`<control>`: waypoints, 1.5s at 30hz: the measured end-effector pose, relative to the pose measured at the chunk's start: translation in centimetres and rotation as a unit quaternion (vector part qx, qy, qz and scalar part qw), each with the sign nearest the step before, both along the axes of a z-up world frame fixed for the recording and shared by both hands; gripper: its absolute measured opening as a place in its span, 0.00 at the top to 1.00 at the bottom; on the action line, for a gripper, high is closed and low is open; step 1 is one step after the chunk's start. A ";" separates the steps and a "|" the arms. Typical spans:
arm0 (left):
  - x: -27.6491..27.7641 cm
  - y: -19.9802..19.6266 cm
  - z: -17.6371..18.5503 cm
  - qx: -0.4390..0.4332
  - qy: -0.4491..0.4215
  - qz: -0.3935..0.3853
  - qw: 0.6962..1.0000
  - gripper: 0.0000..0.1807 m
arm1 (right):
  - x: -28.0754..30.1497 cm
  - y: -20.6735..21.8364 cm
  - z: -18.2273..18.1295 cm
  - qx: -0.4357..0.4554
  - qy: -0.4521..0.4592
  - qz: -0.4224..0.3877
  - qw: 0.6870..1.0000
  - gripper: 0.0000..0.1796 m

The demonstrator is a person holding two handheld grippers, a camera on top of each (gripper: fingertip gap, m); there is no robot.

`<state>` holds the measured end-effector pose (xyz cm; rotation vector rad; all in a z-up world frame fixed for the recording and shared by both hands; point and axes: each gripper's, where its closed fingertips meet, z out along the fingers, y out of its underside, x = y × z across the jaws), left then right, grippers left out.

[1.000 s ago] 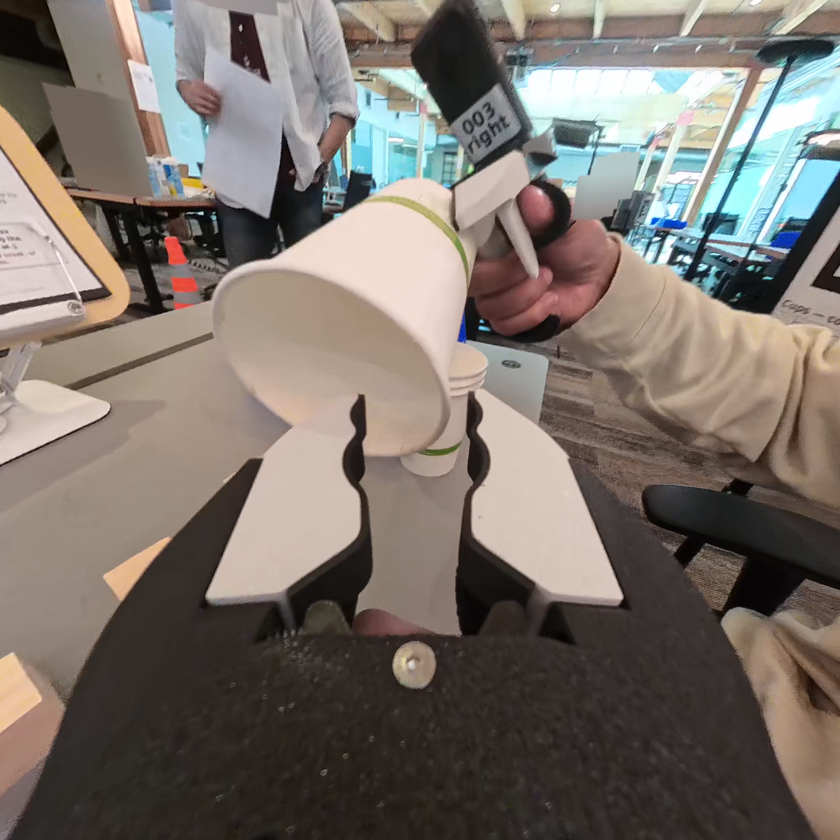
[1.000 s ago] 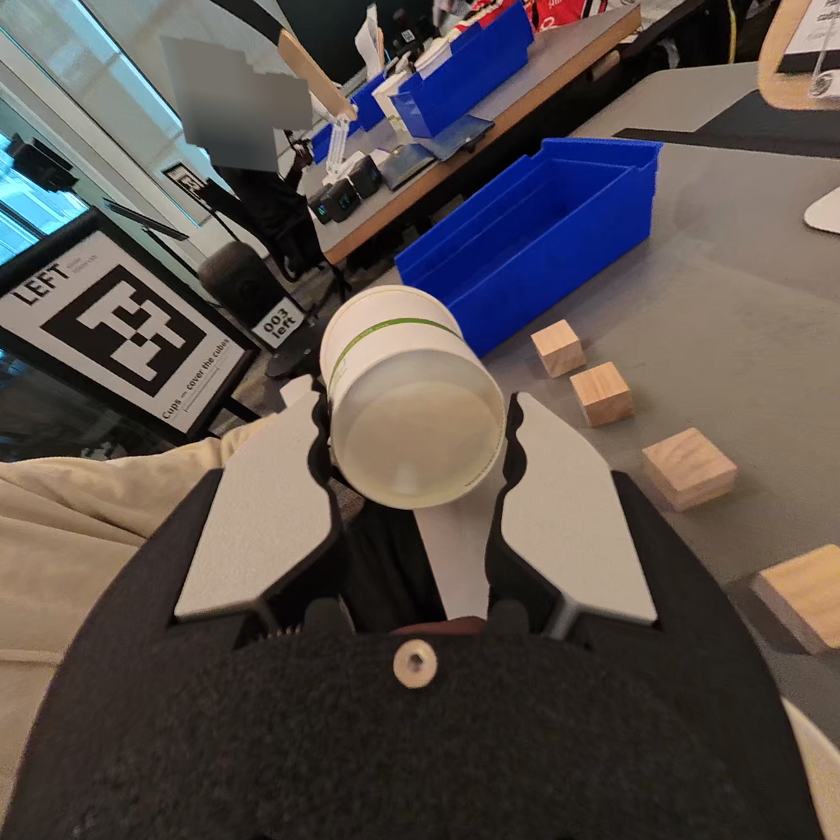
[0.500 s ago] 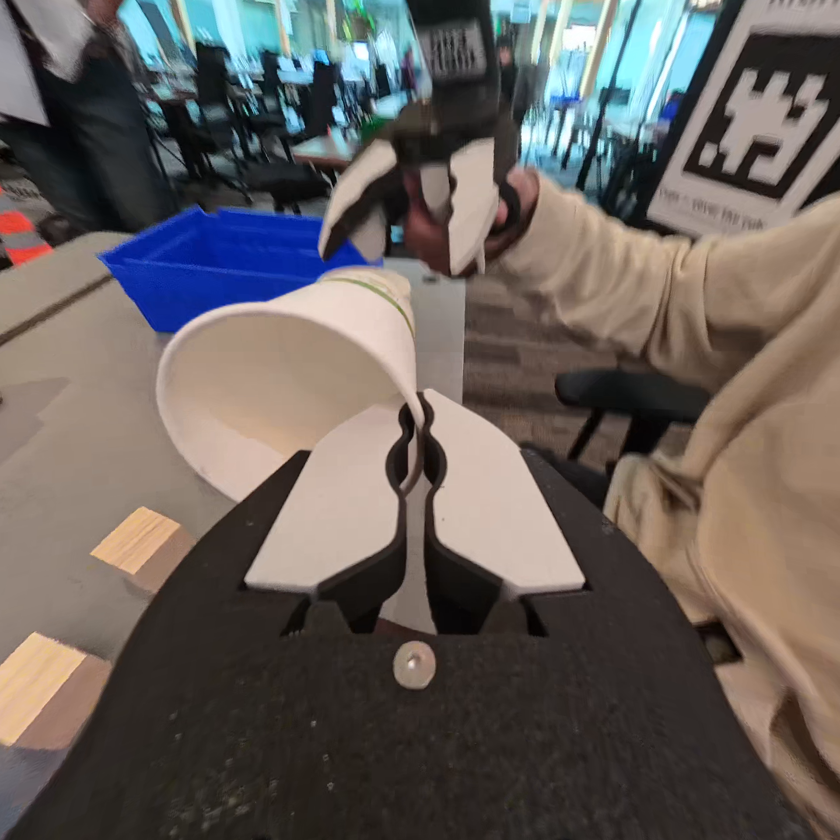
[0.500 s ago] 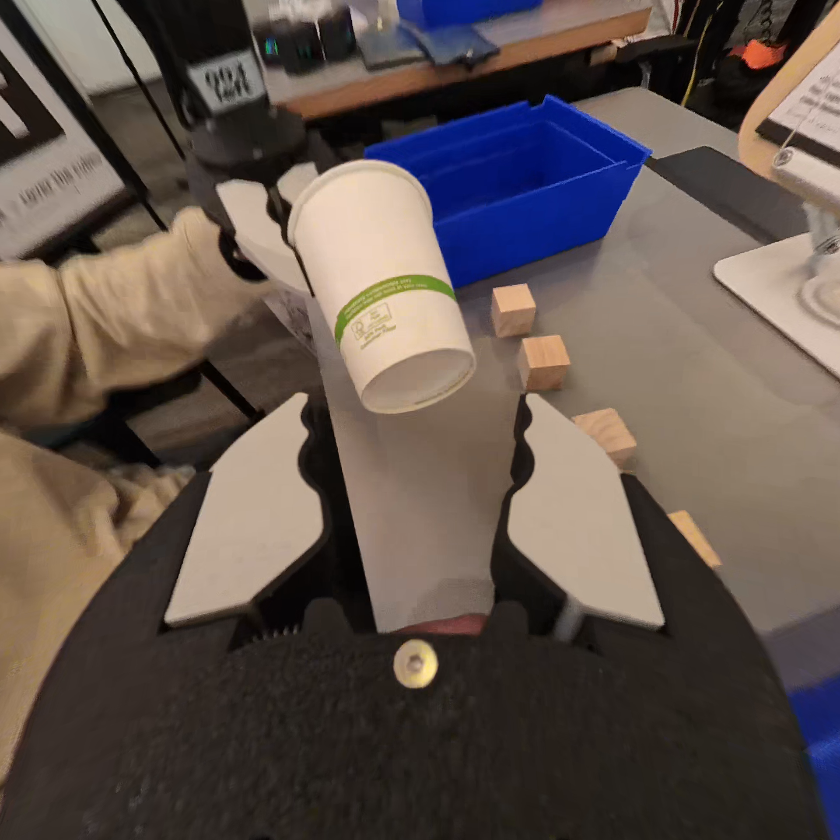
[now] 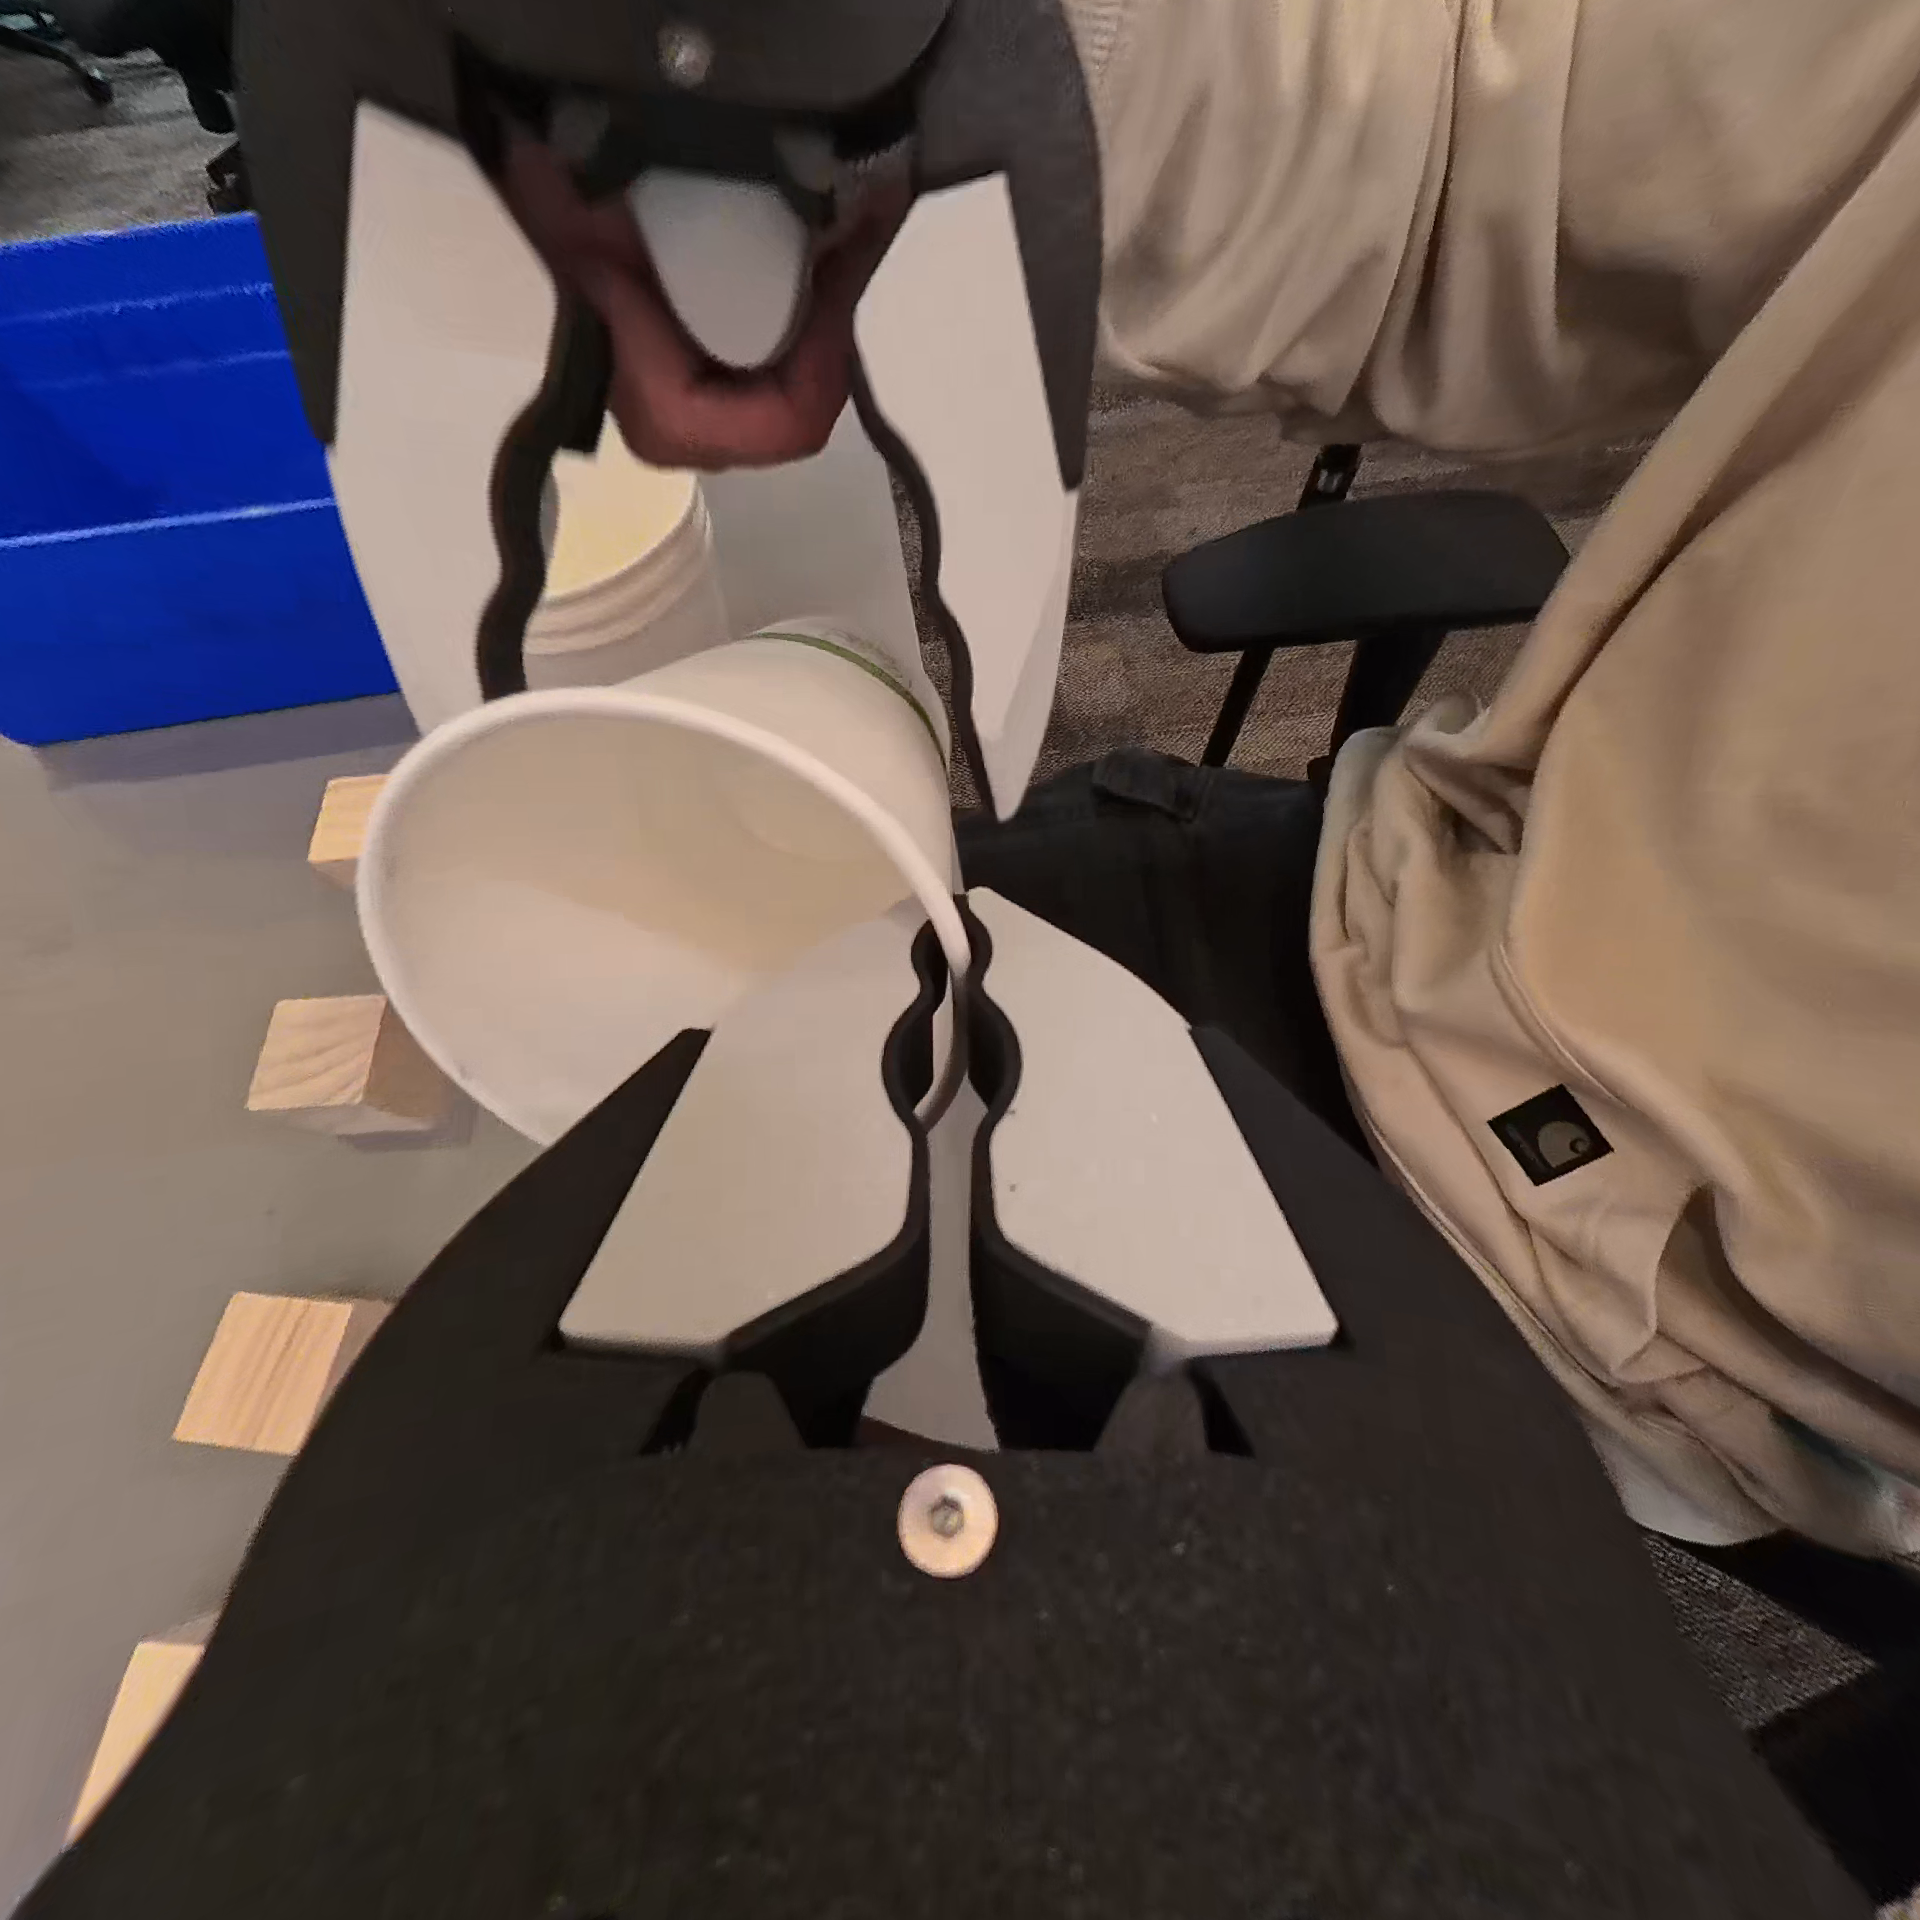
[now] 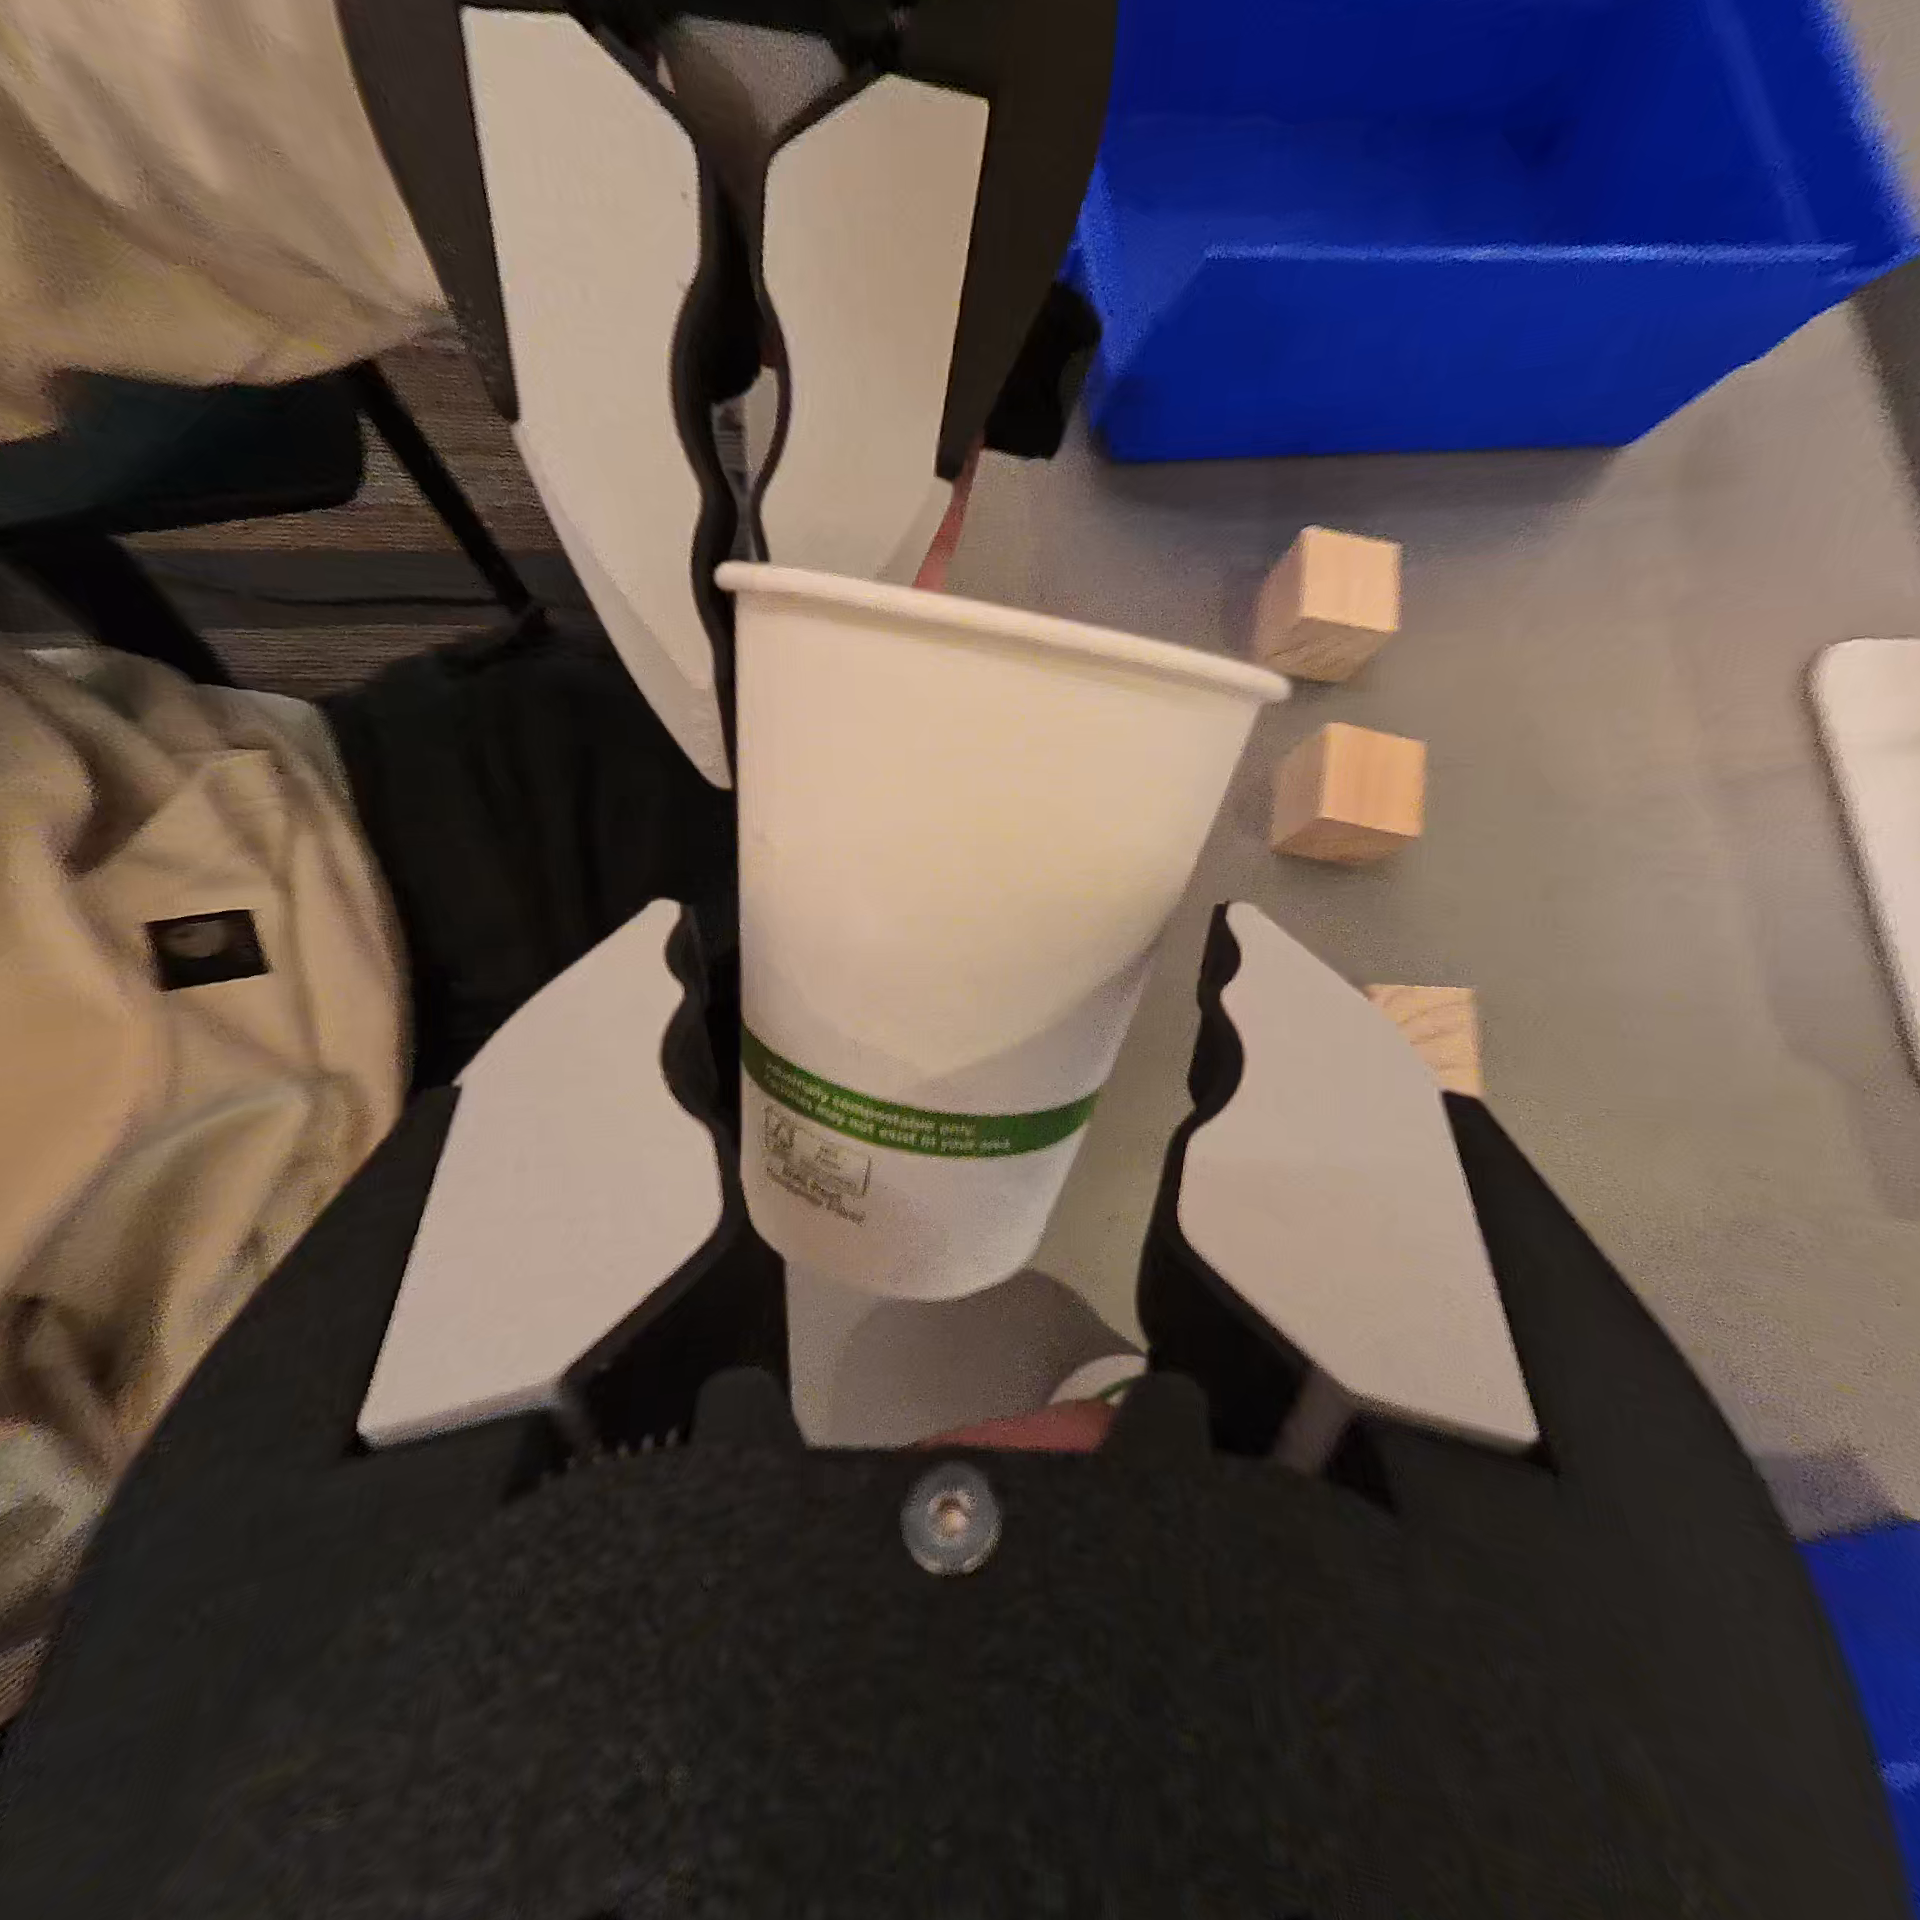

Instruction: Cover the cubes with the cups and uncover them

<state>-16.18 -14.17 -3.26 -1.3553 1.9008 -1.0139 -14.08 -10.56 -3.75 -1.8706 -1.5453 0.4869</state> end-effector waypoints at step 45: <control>-4.8 6.9 -8.7 0.011 -0.125 0.504 0.855 0.75 | 16.8 6.3 -0.7 0.154 0.199 -0.459 0.852 0.52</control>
